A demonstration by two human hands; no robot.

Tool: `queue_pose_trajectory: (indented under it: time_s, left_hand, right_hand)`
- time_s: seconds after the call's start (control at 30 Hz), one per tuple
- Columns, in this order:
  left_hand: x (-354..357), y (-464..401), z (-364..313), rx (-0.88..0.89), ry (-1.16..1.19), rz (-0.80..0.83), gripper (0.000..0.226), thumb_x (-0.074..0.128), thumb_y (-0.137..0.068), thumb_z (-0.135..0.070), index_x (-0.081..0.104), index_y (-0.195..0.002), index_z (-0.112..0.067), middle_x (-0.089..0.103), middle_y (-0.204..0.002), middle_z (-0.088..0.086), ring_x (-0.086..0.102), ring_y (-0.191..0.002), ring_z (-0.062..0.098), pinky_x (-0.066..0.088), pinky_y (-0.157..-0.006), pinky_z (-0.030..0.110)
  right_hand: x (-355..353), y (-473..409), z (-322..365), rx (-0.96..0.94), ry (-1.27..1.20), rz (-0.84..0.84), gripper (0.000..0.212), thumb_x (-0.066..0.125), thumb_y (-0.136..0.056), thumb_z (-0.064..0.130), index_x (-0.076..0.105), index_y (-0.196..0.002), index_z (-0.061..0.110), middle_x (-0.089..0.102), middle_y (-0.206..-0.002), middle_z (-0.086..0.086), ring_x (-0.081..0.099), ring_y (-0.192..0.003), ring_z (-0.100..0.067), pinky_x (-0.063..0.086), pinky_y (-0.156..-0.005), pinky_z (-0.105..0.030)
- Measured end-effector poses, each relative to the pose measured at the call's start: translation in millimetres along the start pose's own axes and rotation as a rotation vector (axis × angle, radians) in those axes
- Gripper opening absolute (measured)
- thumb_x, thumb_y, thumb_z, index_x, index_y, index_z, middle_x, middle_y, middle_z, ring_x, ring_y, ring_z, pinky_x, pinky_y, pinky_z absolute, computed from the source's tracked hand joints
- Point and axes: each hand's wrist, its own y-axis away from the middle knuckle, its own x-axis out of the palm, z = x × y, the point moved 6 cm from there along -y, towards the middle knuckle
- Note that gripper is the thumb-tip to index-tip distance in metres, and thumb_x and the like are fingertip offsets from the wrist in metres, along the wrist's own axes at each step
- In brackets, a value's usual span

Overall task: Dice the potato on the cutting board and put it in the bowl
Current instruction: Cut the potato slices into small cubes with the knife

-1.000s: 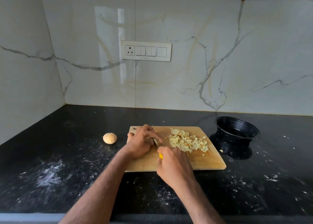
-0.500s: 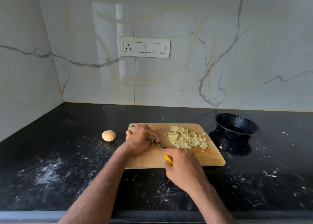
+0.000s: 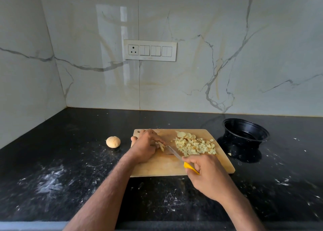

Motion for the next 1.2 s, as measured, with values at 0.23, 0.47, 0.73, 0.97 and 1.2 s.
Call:
queue_pose_trajectory:
  time_s: [0.23,0.47,0.73,0.97,1.2]
  left_hand:
    - [-7.8,0.0,2.0,-0.049,0.09,-0.05,0.038,0.074,-0.088,-0.008,0.077,-0.101,-0.044,0.064,-0.111,-0.02,0.052,-0.117,0.013,0.036,-0.104,0.057]
    - [-8.2,0.1,1.4,-0.041,0.092,-0.056,0.037,0.073,-0.09,-0.009,0.073,-0.09,-0.046,0.063,-0.105,-0.021,0.051,-0.115,0.014,0.036,-0.104,0.056]
    - [-12.8,-3.3,18.9,-0.248,-0.096,-0.176,0.014,0.075,-0.087,-0.045,0.068,-0.078,-0.037,0.06,-0.083,-0.025,0.054,-0.094,0.006,0.031,-0.103,0.057]
    - [-3.8,-5.4,16.2,-0.158,0.086,-0.046,0.006,0.078,-0.086,-0.026,0.079,-0.089,-0.03,0.071,-0.087,-0.018,0.063,-0.096,0.01,0.043,-0.104,0.057]
    - [-3.8,-1.3,5.5,-0.107,0.08,-0.042,0.033,0.079,-0.075,-0.048,0.074,-0.105,-0.035,0.069,-0.089,-0.014,0.062,-0.096,0.013,0.044,-0.099,0.055]
  right_hand:
    - [15.6,-16.9,10.6,0.049,-0.009,-0.106,0.034,0.071,-0.091,0.021,0.071,-0.125,0.022,0.029,-0.051,0.026,0.046,-0.05,0.014,0.032,-0.042,-0.007]
    - [18.2,-14.6,1.1,0.076,-0.02,-0.164,0.032,0.071,-0.091,0.026,0.073,-0.123,0.023,0.035,-0.059,0.03,0.042,-0.048,0.008,0.034,-0.048,-0.004]
    - [18.9,-13.2,1.7,0.07,-0.015,-0.169,0.033,0.07,-0.092,0.027,0.072,-0.125,0.023,0.034,-0.061,0.029,0.038,-0.046,0.005,0.034,-0.047,-0.006]
    - [18.0,-12.2,0.4,0.082,-0.01,-0.188,0.033,0.07,-0.092,0.027,0.073,-0.124,0.024,0.027,-0.055,0.026,0.035,-0.048,0.006,0.031,-0.054,-0.002]
    - [18.0,-12.2,0.8,0.085,-0.003,-0.198,0.034,0.07,-0.092,0.029,0.071,-0.126,0.024,0.051,-0.07,0.027,0.042,-0.058,0.009,0.033,-0.057,0.0]
